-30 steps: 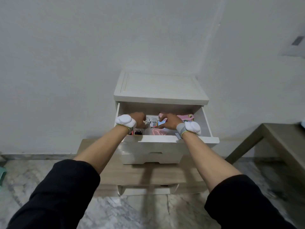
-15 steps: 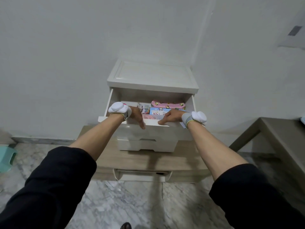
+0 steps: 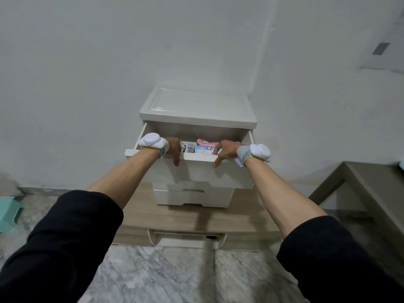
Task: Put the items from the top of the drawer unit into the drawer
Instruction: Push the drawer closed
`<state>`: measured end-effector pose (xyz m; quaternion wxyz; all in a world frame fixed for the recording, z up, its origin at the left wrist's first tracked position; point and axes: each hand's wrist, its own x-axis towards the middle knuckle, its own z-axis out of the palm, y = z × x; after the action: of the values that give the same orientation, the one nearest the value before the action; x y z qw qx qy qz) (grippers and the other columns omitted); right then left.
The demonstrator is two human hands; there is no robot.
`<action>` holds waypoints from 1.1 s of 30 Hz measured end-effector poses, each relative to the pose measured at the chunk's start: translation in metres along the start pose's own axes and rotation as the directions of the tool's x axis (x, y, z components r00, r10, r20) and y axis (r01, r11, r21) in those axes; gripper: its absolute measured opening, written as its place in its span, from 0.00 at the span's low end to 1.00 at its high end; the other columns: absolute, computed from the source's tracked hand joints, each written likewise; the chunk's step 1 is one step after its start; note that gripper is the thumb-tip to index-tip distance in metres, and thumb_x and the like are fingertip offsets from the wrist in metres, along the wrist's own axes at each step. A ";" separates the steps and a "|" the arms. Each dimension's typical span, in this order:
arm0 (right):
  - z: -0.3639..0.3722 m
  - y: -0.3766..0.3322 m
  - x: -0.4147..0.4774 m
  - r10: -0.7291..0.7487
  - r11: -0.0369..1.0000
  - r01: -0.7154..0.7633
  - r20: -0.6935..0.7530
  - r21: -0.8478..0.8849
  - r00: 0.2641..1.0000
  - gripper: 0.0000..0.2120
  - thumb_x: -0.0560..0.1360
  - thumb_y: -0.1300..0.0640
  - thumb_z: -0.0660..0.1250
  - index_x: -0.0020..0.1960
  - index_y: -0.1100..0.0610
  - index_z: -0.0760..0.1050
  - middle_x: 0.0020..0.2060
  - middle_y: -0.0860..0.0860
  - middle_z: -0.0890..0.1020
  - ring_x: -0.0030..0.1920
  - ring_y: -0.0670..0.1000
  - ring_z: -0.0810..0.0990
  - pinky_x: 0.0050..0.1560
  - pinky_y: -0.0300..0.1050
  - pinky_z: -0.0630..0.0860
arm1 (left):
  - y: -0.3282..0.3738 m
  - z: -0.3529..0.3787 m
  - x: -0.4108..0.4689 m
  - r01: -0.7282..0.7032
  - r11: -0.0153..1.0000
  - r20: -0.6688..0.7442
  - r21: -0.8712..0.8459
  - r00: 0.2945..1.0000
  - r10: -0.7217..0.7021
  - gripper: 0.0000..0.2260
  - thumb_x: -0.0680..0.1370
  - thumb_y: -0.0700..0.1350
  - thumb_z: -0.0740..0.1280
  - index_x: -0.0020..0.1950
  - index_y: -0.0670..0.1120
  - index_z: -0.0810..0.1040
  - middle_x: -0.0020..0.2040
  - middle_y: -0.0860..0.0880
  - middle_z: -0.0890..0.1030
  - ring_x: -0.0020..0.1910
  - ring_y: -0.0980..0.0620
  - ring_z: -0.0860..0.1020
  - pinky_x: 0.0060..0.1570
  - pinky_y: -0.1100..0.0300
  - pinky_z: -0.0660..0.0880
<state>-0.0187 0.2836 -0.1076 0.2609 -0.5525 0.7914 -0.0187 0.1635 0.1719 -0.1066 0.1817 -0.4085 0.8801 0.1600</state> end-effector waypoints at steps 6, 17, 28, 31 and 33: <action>-0.011 -0.002 0.011 0.010 1.000 -0.010 -0.011 -0.010 1.000 0.22 0.68 0.54 0.76 0.60 0.58 0.78 0.51 0.50 0.74 0.49 0.51 0.72 0.49 0.38 0.67 | -0.006 -0.011 0.010 -0.022 0.999 -0.029 -0.040 0.999 0.021 0.11 0.65 0.43 0.78 0.43 0.44 0.79 0.41 0.46 0.75 0.39 0.48 0.72 0.40 0.62 0.68; -0.010 0.003 0.036 0.048 0.996 -0.037 -0.146 0.076 0.988 0.20 0.68 0.58 0.76 0.59 0.59 0.79 0.62 0.55 0.76 0.51 0.51 0.72 0.50 0.39 0.67 | -0.014 -0.017 0.039 -0.074 0.992 -0.110 -0.104 0.992 0.062 0.10 0.66 0.41 0.77 0.41 0.43 0.77 0.40 0.44 0.74 0.38 0.47 0.72 0.30 0.64 0.64; -0.022 0.003 0.060 0.055 0.990 -0.025 -0.219 0.140 0.974 0.17 0.68 0.59 0.75 0.57 0.58 0.80 0.57 0.54 0.81 0.50 0.51 0.76 0.57 0.45 0.73 | -0.027 -0.032 0.066 -0.129 0.979 -0.209 -0.159 0.973 0.095 0.19 0.69 0.42 0.74 0.59 0.39 0.79 0.55 0.41 0.80 0.49 0.45 0.77 0.44 0.60 0.70; -0.024 0.004 0.066 0.067 0.989 -0.034 -0.232 0.144 0.971 0.18 0.68 0.58 0.75 0.58 0.57 0.80 0.58 0.53 0.81 0.57 0.54 0.78 0.59 0.46 0.73 | -0.029 -0.034 0.074 -0.143 0.981 -0.232 -0.133 0.967 0.110 0.20 0.69 0.42 0.74 0.60 0.40 0.78 0.59 0.41 0.79 0.56 0.42 0.78 0.51 0.56 0.74; -0.023 0.006 0.069 0.081 0.987 -0.040 -0.261 0.158 0.962 0.20 0.68 0.58 0.76 0.59 0.56 0.79 0.59 0.52 0.81 0.60 0.53 0.78 0.60 0.45 0.74 | -0.030 -0.033 0.078 -0.152 0.982 -0.254 -0.113 0.960 0.119 0.21 0.69 0.43 0.75 0.60 0.41 0.78 0.60 0.42 0.78 0.58 0.42 0.77 0.54 0.56 0.74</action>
<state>-0.0510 0.2190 -0.1169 0.1937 -0.4992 0.8321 -0.1447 0.1341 0.0878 -0.1160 0.0322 -0.3751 0.9092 0.1779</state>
